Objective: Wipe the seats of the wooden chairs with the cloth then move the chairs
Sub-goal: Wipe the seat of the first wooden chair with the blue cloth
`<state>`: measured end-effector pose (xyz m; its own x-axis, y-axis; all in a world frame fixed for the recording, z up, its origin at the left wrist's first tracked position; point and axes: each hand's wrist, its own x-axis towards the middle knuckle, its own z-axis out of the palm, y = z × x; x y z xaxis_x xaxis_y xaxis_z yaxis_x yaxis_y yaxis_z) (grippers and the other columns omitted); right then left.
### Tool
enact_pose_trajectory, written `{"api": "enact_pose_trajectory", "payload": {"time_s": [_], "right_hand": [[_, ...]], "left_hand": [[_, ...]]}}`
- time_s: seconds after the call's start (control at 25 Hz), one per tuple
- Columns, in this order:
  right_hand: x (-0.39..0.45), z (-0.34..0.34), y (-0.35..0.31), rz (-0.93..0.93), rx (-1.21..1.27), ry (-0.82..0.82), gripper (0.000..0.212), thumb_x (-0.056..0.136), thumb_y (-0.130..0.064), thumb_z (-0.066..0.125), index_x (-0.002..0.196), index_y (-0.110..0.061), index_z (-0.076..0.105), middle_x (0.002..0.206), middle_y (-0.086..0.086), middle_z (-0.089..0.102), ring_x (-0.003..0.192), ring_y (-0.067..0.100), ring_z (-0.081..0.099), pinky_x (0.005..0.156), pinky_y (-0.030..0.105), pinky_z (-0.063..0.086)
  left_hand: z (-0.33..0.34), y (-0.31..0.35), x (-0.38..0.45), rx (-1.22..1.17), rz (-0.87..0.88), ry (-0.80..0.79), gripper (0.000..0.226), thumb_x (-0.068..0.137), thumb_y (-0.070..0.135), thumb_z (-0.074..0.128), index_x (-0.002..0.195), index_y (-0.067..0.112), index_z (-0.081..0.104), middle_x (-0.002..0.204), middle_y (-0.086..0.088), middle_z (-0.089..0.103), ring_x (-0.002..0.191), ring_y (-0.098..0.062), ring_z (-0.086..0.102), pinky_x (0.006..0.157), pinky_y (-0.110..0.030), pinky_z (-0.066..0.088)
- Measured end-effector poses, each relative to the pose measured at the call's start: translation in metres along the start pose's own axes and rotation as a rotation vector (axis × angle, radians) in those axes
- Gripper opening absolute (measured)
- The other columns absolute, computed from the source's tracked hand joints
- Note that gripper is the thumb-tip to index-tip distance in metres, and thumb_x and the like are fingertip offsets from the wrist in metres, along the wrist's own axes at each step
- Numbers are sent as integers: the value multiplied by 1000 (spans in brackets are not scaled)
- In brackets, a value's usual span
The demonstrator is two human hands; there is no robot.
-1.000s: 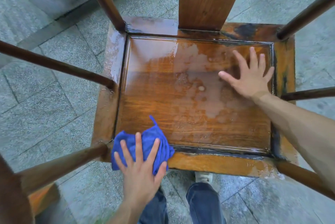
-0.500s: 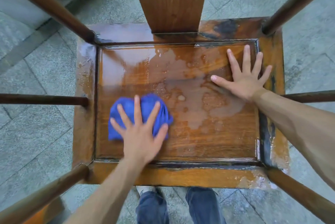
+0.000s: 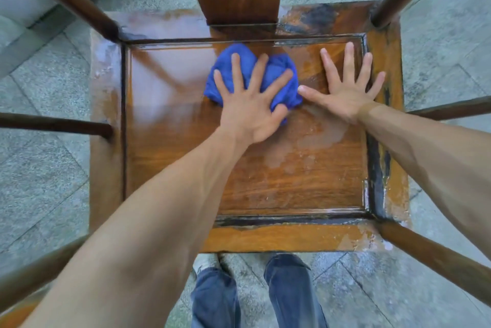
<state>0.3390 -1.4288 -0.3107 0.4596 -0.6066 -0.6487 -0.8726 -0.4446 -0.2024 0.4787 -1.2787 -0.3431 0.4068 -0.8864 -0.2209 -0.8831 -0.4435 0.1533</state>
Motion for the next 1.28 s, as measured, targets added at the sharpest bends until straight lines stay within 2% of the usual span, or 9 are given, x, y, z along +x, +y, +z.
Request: {"api": "enact_pose_trajectory", "payload": {"time_s": [0.12,0.24,0.48,0.64,0.76,0.84,0.92,1.12,1.28], "right_hand": [[-4,2,1,-3,12,13,96,70,-96,25,148,-56,-14,159,-7,-37,146,30,-34,114,59,-20],[-4,1,2,7,6,17,86,77,-92,20,149,-57,-10,161,-8,-33,148,29,-31,116,58,-18],[-4,-5,11,-1,-45,213,54,95,-72,15,147,-59,19,168,-7,-4,153,28,-9,121,56,-2],[1,-14,27,-95,-112,259,49,99,-66,15,146,-59,26,167,-8,11,153,25,6,119,54,9],[8,-25,34,-112,-155,366,49,100,-64,15,141,-56,41,160,-11,32,144,28,29,116,57,14],[15,-34,35,-126,-143,390,54,99,-64,14,133,-51,54,153,-13,44,135,31,39,116,62,16],[16,-38,34,-117,-32,388,55,101,-62,20,128,-41,63,150,-10,49,130,33,41,113,57,27],[10,-37,36,-127,20,352,52,103,-57,25,138,-33,56,150,-3,50,139,28,35,116,54,26],[22,-64,34,37,89,276,59,99,-66,17,130,-41,60,131,12,60,130,31,48,104,42,39]], "left_hand": [[21,-9,-100,51,128,32,69,86,63,38,152,50,23,168,-4,8,149,-54,-2,111,-76,5],[40,-32,-206,58,114,19,70,86,63,49,151,49,28,168,-8,9,148,-55,-1,109,-77,10],[43,-14,-264,-74,-386,-106,64,86,68,39,148,54,29,167,-17,4,145,-61,0,103,-84,10],[51,3,-287,-27,-204,-140,64,85,69,40,146,52,36,165,-17,17,143,-63,9,101,-84,15],[51,21,-261,42,-5,-153,64,84,70,43,145,54,37,164,-16,20,139,-68,12,99,-86,16],[46,43,-230,37,-6,-177,64,86,72,39,147,57,29,165,-16,17,138,-70,10,97,-88,14],[39,61,-192,0,-60,-177,63,89,73,32,149,58,22,167,-15,11,139,-70,5,97,-89,13],[13,85,-7,-63,-111,5,61,92,73,23,149,60,8,169,-4,-5,140,-67,-7,98,-89,4],[-9,106,97,-41,-161,-73,61,95,70,22,151,55,5,167,-4,-14,139,-65,-18,99,-87,-4]]}}
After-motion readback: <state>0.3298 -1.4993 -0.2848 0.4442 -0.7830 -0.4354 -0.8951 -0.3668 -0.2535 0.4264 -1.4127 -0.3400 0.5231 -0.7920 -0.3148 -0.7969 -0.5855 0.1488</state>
